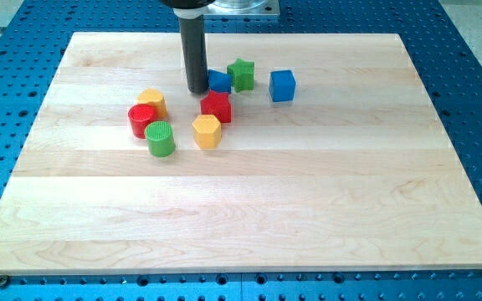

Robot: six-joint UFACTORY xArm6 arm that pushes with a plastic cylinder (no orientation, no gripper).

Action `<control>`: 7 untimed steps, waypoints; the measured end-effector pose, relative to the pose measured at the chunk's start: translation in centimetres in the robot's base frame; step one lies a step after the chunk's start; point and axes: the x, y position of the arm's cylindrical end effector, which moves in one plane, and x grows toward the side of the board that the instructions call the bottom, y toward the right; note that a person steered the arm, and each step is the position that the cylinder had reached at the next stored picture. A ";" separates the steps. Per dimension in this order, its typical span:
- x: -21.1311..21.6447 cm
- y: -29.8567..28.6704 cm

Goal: Place the triangle top right of the red star

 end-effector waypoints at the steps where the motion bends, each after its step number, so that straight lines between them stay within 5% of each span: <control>1: -0.9 0.8; 6: 0.3 1.3; 7: -2.9 1.7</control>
